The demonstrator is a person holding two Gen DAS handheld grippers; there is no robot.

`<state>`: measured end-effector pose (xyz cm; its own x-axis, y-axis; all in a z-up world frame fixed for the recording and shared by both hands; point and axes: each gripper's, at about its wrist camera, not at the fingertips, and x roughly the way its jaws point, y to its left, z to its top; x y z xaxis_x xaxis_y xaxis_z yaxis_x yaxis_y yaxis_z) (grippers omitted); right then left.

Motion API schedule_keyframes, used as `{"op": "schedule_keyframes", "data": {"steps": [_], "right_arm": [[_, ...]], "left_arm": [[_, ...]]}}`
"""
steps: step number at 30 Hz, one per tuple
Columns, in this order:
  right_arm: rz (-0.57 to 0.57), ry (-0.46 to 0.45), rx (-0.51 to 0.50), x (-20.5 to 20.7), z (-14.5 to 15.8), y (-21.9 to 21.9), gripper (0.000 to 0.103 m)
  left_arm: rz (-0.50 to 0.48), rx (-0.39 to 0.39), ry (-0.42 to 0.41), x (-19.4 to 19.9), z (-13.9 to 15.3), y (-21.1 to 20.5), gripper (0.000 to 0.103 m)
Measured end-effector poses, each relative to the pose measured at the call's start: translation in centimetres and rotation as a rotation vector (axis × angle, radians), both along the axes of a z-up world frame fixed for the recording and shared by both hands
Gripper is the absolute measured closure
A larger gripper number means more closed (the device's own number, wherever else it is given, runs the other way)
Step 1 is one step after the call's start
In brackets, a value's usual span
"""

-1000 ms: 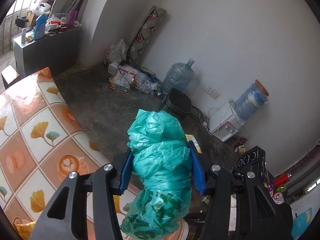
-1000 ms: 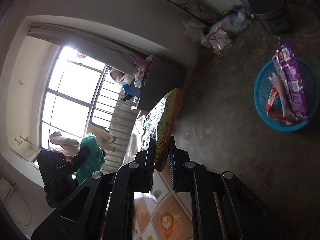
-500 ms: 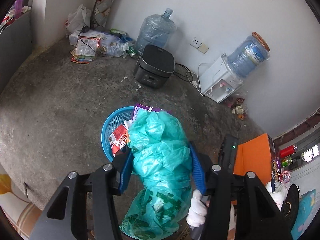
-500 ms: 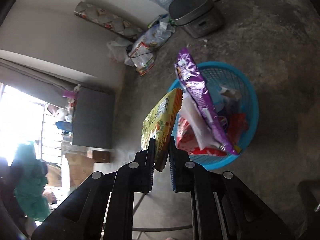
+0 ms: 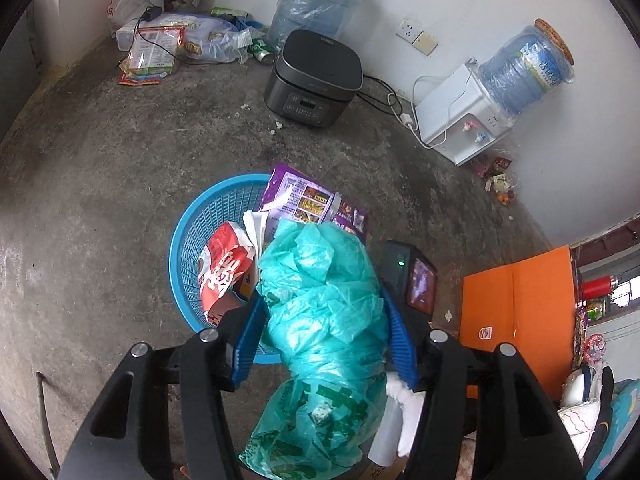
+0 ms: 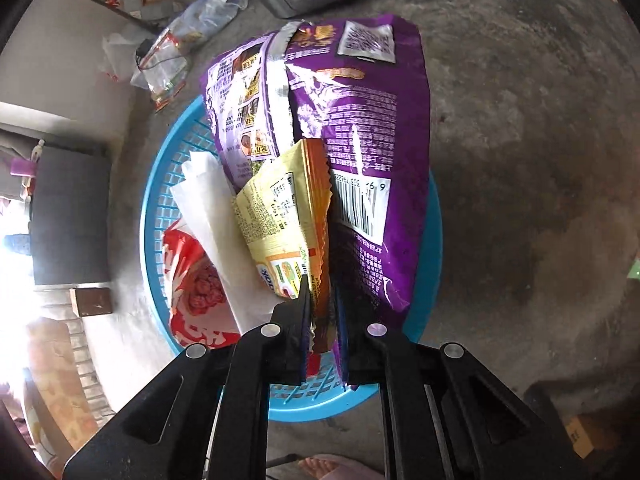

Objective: Collect trash
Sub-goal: 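Open both tools to drop the green bag and snack bag into the wastebasket, then move both tools back over the table toward the gold tissue pack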

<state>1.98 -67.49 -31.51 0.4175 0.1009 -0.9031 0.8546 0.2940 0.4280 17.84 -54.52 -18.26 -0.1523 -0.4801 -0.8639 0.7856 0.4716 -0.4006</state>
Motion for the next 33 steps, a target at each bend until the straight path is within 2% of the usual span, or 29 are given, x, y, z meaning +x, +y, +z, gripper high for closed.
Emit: {"op": "schedule_keyframes", "data": {"steps": [2, 4, 6, 9, 12, 17, 23, 28, 33], "right_arm": [[-0.035, -0.056, -0.009, -1.0, 1.4, 0.2, 0.086], [-0.076, -0.122, -0.017, -2.3, 2.6, 0.3, 0.071], [-0.105, -0.172, -0.032, -3.4, 3.7, 0.4, 0.065], [-0.111, -0.211, -0.048, -4.4, 4.7, 0.6, 0.065], [-0.117, -0.243, -0.087, -4.8, 5.8, 1.0, 0.064], [-0.131, -0.319, -0.128, -5.6, 8.4, 2.2, 0.063], [-0.090, -0.406, -0.185, -5.1, 12.5, 4.8, 0.058], [-0.022, -0.518, -0.254, -4.5, 17.4, 6.8, 0.050], [0.084, -0.581, -0.408, -3.1, 23.3, 10.4, 0.040]], "left_arm": [[0.027, 0.008, 0.004, 0.3, -1.1, -0.7, 0.036], [0.043, 0.000, 0.011, 0.5, -1.6, -1.1, 0.031], [0.062, -0.010, 0.017, 0.7, -1.7, -1.2, 0.030], [0.078, -0.023, 0.032, 1.0, -1.0, -0.6, 0.030], [0.077, -0.048, 0.004, 1.3, 0.8, 0.5, 0.030], [0.090, -0.100, -0.045, 2.4, 5.1, 3.2, 0.030], [0.178, -0.197, -0.144, 3.6, 12.0, 8.8, 0.030], [0.256, -0.281, -0.301, 3.7, 18.3, 16.0, 0.022], [0.372, -0.321, -0.492, 3.5, 23.0, 24.5, 0.012]]}}
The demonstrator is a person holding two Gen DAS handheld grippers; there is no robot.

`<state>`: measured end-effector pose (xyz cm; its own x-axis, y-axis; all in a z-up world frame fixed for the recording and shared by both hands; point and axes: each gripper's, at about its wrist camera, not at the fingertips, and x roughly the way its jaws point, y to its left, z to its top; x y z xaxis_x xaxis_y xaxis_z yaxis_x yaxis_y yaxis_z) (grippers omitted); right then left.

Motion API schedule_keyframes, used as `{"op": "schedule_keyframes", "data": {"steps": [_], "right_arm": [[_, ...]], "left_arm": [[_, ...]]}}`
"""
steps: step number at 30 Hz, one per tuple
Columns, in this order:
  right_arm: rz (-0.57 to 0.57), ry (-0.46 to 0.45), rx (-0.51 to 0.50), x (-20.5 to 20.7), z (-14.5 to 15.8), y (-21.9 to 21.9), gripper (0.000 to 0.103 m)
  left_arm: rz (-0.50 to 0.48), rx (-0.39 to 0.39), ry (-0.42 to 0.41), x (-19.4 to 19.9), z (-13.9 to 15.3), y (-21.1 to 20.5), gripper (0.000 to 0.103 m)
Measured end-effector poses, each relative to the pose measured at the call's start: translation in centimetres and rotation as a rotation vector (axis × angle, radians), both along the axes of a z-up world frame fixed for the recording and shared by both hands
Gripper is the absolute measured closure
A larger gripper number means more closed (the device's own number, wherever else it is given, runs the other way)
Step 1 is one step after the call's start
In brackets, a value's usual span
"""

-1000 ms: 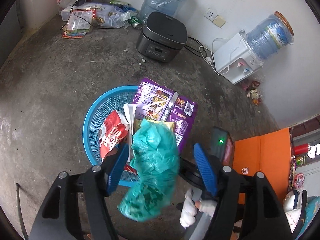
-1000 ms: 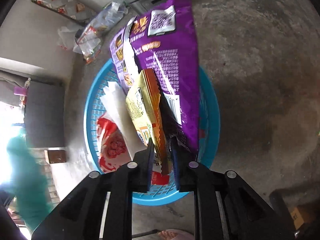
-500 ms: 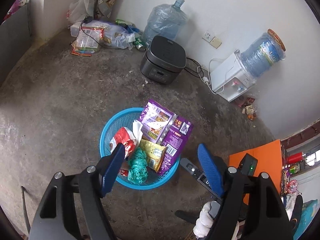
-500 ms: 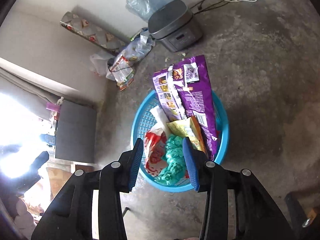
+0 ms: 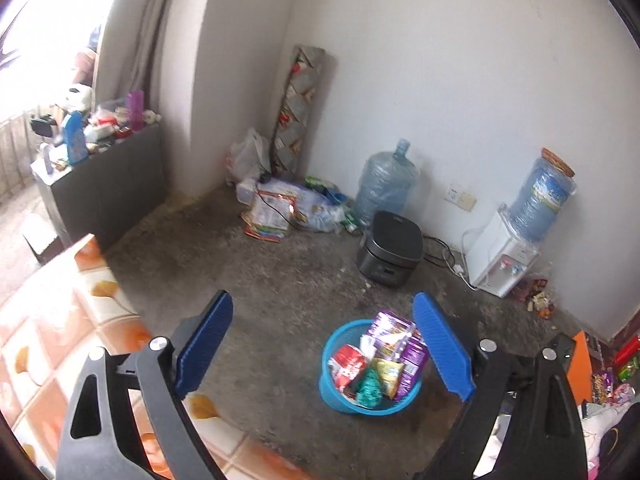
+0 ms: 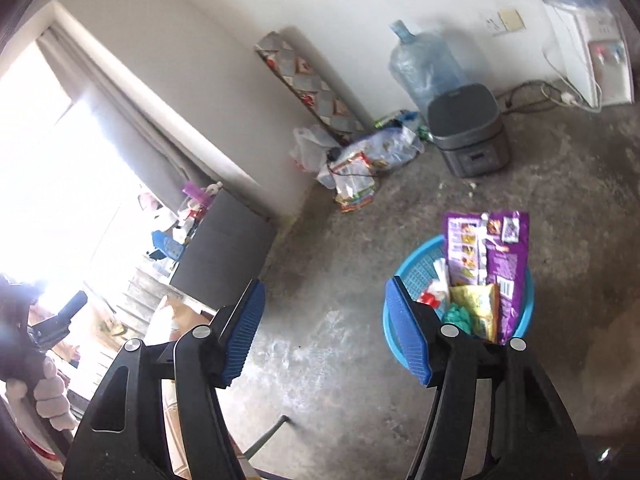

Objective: Collect trash
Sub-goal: 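Move both tools back over the table toward the gold tissue pack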

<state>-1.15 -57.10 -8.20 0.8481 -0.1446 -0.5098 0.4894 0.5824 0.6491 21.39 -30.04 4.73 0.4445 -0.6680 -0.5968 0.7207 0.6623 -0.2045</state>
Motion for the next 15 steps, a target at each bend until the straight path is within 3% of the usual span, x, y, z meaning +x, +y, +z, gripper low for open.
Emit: {"op": "schedule_keyframes", "data": {"steps": [5, 8, 11, 15], "right_arm": [[0.074, -0.019, -0.204, 1.4, 5.3, 5.1, 0.023], [0.091, -0.025, -0.345, 2.0, 7.6, 8.9, 0.010], [0.117, -0.051, -0.443, 2.4, 9.3, 12.3, 0.008], [0.188, -0.081, -0.513, 3.1, 10.7, 16.2, 0.008]], "left_arm": [[0.161, -0.044, -0.052, -0.1, 2.5, 8.9, 0.007], [0.199, -0.010, -0.065, -0.7, 2.9, 12.8, 0.007], [0.214, 0.051, -0.073, -2.0, 2.6, 15.9, 0.007], [0.237, 0.045, -0.069, -4.2, 2.1, 20.5, 0.007]]}}
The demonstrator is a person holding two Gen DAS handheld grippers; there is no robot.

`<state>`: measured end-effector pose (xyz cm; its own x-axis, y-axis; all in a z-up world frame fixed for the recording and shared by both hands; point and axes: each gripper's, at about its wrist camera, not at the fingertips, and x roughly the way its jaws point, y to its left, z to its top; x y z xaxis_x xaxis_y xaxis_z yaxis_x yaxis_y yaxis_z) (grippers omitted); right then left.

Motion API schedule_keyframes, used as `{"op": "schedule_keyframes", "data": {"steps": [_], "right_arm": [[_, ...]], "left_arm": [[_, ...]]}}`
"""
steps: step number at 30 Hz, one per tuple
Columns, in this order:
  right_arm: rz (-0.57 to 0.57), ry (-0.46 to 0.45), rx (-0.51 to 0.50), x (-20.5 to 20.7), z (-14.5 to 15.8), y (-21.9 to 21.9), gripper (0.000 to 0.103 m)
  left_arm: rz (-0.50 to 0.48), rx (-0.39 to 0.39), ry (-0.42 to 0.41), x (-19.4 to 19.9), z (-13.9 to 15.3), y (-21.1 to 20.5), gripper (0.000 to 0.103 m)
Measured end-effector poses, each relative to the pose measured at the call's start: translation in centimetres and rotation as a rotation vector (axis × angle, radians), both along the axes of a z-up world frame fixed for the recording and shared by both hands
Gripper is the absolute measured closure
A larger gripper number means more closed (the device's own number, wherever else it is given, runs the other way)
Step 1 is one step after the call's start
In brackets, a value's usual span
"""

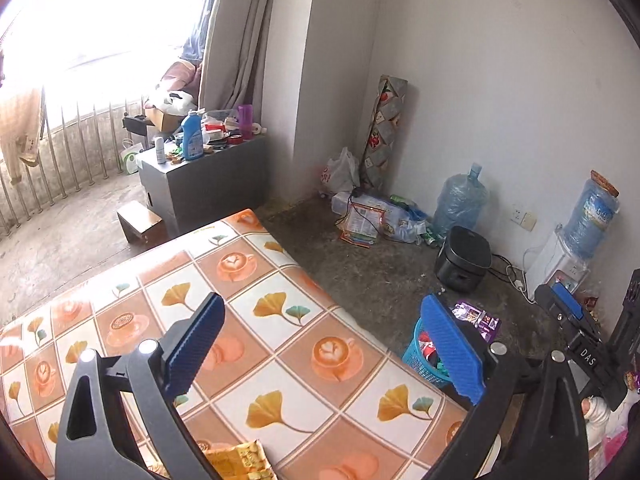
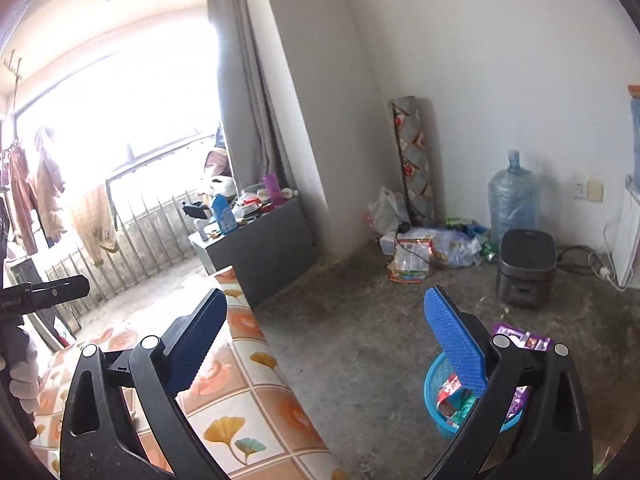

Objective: Collect trash
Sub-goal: 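Move both tools back over the table toward the gold tissue pack, then grasp the gold 'LOVE' tissue pack with the left tool while the right tool grasps the yellow peanut bag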

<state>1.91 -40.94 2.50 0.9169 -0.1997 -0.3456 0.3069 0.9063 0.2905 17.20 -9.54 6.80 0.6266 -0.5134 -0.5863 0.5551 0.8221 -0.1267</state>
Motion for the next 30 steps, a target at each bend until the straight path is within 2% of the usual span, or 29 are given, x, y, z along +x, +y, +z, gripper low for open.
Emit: {"op": "schedule_keyframes", "data": {"steps": [4, 7, 11, 15, 22, 26, 30], "right_arm": [[0.114, 0.025, 0.001, 1.0, 0.5, 3.6, 0.008], [0.256, 0.078, 0.034, 2.0, -0.1, 6.6, 0.008], [0.404, 0.162, 0.096, 3.0, -1.5, 9.7, 0.008], [0.466, 0.230, 0.141, 3.1, -2.7, 10.8, 0.008], [0.550, 0.319, 0.274, 2.3, -4.5, 13.5, 0.009], [0.605, 0.363, 0.330, 2.6, -4.7, 15.2, 0.013], [0.635, 0.394, 0.339, 2.8, -4.2, 16.8, 0.019]], "left_arm": [[0.050, -0.062, 0.013, -2.2, -0.3, 5.0, 0.007], [0.104, -0.111, 0.017, -3.8, -0.6, 8.7, 0.007], [0.184, -0.120, 0.026, -5.6, -1.3, 13.1, 0.007], [0.252, -0.099, 0.021, -7.4, -2.2, 17.0, 0.007], [0.348, -0.099, 0.105, -9.2, -4.6, 21.8, 0.007], [0.357, -0.099, 0.143, -9.7, -6.0, 23.1, 0.007], [0.329, -0.120, 0.174, -9.3, -7.2, 22.9, 0.013]]}}
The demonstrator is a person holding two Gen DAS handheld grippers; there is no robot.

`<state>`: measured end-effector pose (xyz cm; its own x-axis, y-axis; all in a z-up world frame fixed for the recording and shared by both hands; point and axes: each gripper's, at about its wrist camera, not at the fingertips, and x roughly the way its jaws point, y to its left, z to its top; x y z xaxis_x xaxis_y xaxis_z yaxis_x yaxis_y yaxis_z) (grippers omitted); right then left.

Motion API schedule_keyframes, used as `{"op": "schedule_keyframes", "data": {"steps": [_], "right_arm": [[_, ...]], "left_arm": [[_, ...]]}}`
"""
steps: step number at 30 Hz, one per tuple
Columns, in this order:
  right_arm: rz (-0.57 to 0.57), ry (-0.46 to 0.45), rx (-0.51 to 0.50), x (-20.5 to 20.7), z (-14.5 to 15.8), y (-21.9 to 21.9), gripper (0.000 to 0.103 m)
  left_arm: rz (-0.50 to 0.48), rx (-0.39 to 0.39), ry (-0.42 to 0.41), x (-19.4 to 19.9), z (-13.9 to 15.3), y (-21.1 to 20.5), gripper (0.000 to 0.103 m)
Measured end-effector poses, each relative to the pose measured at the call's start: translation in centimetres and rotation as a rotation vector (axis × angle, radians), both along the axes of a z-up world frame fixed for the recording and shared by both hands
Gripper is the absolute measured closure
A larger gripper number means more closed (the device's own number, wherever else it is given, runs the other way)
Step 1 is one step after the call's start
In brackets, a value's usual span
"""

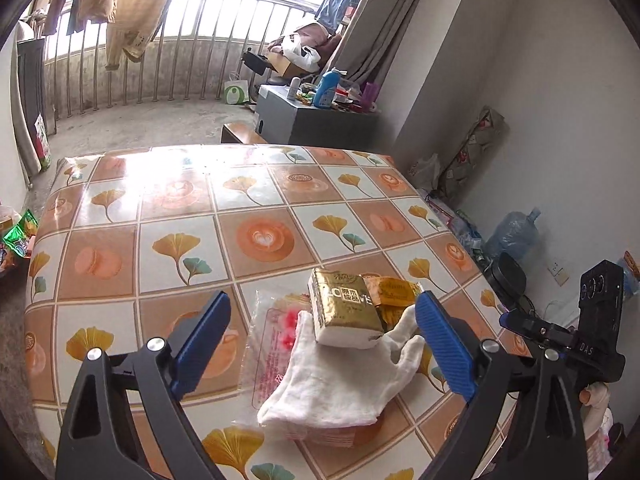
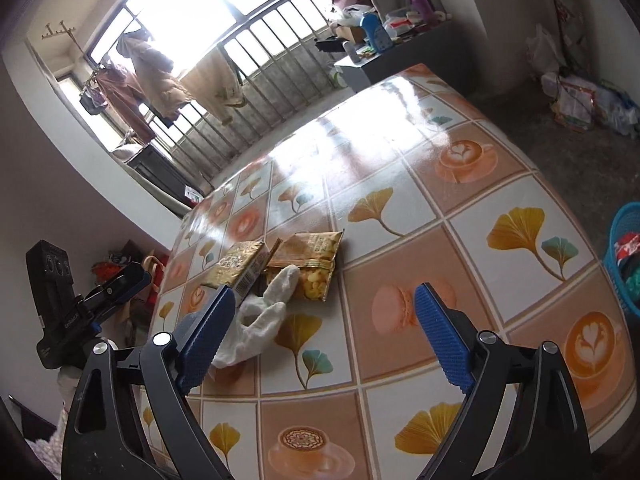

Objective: Collect trash
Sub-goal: 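Grasp the gold 'LOVE' tissue pack with the left tool while the right tool grasps the yellow peanut bag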

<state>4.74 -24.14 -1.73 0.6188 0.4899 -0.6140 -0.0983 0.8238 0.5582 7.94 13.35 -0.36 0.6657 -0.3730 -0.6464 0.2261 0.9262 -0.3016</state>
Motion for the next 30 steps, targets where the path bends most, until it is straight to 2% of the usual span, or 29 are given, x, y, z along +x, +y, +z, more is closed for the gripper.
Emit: {"op": "schedule_keyframes", "data": {"steps": [6, 8, 10, 14, 17, 23, 30], "right_arm": [[0.014, 0.048, -0.005, 0.8, -0.2, 1.3, 0.029], [0.009, 0.055, -0.013, 1.7, -0.1, 1.3, 0.030], [-0.012, 0.065, -0.034, 2.5, -0.2, 1.3, 0.029], [-0.039, 0.087, -0.056, 4.5, -0.2, 1.4, 0.028], [-0.023, 0.071, -0.103, 5.5, 0.1, 2.1, 0.027], [0.004, 0.043, -0.147, 7.3, -0.1, 3.4, 0.026], [0.094, -0.007, -0.215, 9.3, -0.5, 5.1, 0.026]], "left_arm": [[-0.036, -0.049, 0.068, 1.1, -2.5, -0.6, 0.028], [-0.046, -0.053, 0.086, 1.6, -3.0, -0.8, 0.035], [-0.047, -0.058, 0.096, 1.9, -3.0, -0.8, 0.037], [-0.062, -0.045, 0.084, 2.5, -2.1, -1.5, 0.037], [-0.078, -0.022, 0.084, 3.0, -1.7, -2.3, 0.037], [-0.097, 0.037, 0.125, 4.3, -2.9, -4.1, 0.037], [-0.116, 0.056, 0.160, 5.2, -4.3, -5.1, 0.037]]}}
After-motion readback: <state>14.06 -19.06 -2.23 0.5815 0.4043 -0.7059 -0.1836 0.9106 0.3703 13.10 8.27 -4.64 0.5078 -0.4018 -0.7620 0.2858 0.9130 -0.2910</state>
